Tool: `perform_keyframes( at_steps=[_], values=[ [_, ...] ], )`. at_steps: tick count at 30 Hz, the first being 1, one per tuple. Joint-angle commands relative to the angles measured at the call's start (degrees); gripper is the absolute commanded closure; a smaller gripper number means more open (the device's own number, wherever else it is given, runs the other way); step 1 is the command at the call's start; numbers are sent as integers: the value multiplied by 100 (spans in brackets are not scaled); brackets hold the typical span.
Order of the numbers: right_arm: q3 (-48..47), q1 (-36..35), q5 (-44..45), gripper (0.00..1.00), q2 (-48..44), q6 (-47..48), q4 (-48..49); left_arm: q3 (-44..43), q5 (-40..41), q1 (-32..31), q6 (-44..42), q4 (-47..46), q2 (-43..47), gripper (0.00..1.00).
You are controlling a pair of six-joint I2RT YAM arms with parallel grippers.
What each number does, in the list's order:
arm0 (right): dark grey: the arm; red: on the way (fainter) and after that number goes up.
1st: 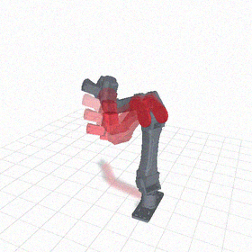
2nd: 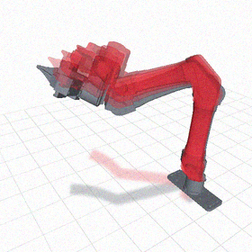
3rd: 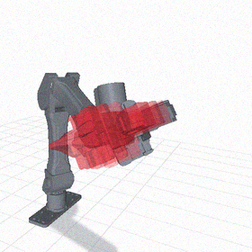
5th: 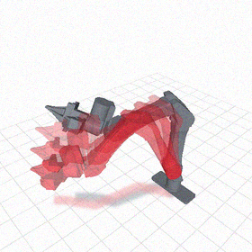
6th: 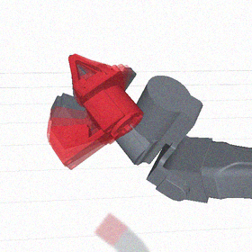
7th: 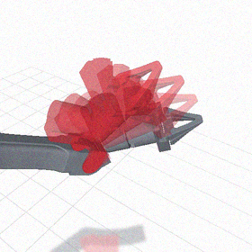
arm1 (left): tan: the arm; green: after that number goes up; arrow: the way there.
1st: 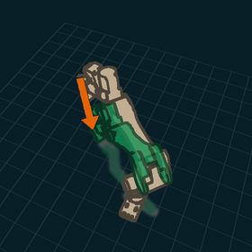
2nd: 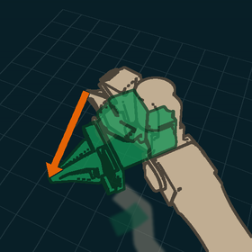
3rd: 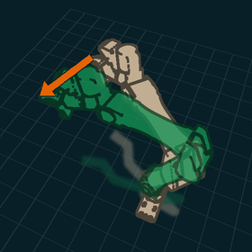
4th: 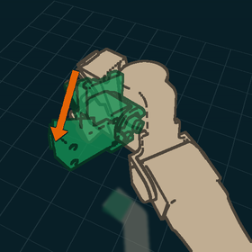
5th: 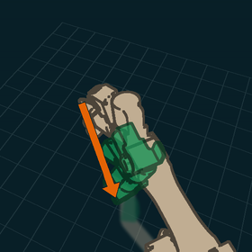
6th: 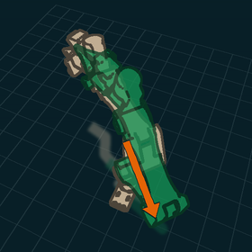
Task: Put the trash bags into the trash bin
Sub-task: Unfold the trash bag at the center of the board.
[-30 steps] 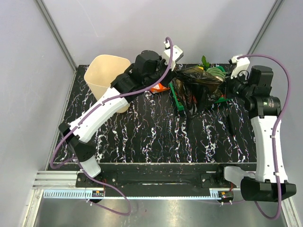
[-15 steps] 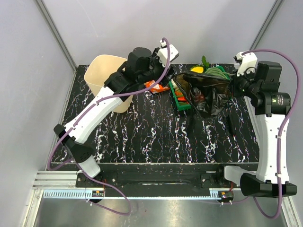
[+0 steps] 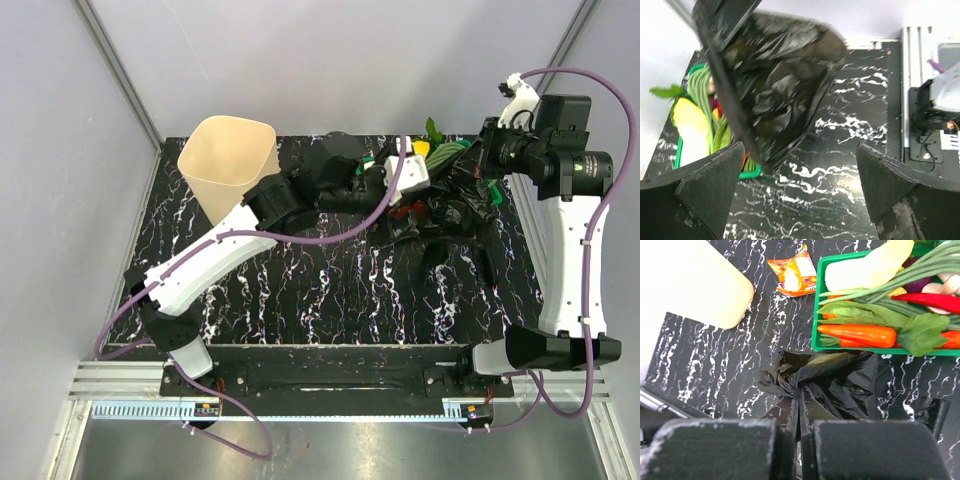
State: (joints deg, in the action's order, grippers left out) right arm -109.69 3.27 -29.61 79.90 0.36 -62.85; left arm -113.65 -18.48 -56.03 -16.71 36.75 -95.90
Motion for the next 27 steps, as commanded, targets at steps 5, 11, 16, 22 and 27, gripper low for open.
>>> perform_keyframes(
  at_steps=[5, 11, 16, 22, 27],
  values=[
    [-141, 7, -291, 100, 149, -1301, 448, -931, 905, -1102, -876, -97, -719, 2],
    [-202, 16, -414, 100, 201, -1539, 537, -826, 1583, -1454, -1597, -484, -1238, 4],
    [-79, 16, -599, 100, 184, -1697, 625, -633, 2322, -1613, -2064, -985, -1563, 5],
    [0, 25, -695, 100, 114, -1750, 713, -501, 3033, -1666, -2319, -1644, -1844, 6],
    [61, 34, -792, 100, 87, -1768, 730, -430, 3377, -1666, -2460, -1996, -1994, 21]
  ],
)
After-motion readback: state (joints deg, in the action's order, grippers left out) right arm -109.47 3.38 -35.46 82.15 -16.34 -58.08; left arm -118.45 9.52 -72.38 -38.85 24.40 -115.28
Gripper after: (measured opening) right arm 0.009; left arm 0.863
